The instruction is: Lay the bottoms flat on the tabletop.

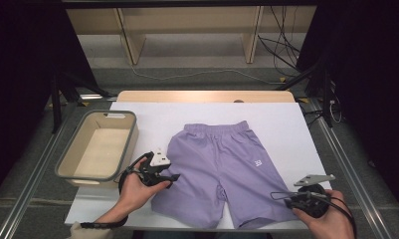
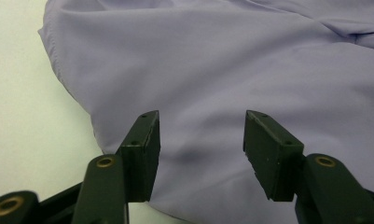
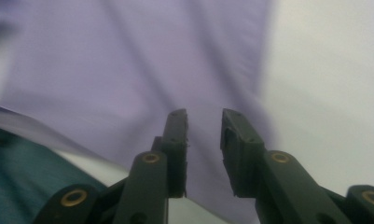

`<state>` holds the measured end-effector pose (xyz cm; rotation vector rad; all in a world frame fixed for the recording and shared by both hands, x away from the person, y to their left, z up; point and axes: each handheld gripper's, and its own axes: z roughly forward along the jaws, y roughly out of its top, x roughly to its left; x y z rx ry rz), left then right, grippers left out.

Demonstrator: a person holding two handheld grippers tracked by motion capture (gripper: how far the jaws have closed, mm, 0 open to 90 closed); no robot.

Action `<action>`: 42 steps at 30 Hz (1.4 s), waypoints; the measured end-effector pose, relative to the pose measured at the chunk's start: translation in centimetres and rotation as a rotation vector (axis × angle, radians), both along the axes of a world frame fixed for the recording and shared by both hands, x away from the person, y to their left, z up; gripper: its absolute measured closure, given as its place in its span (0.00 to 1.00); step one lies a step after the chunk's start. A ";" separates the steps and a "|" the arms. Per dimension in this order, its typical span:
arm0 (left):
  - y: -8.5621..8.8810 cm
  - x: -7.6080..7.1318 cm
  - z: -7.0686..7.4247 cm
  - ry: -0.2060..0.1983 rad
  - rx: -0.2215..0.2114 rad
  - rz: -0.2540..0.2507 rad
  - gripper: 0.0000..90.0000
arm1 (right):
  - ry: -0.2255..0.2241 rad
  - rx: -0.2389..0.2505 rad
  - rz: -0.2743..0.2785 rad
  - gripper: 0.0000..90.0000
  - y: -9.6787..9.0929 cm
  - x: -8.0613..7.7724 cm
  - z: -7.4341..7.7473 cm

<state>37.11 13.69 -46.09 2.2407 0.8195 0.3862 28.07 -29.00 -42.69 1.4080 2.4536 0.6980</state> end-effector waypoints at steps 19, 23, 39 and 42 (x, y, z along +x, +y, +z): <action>-0.1 0.0 0.1 -0.002 -0.002 -0.008 0.52 | 0.136 0.088 0.276 0.71 10.7 0.8 -3.2; 0.0 0.0 0.0 -0.001 -0.004 -0.004 0.52 | 0.147 0.048 0.292 0.74 11.3 0.3 -3.5; -0.1 0.0 0.0 -0.002 0.001 -0.011 0.52 | 0.154 -0.005 0.284 1.00 11.7 -0.3 -3.6; -0.1 0.0 0.0 -0.003 -0.003 -0.009 0.52 | 0.164 0.022 0.291 1.00 11.7 -0.5 -3.3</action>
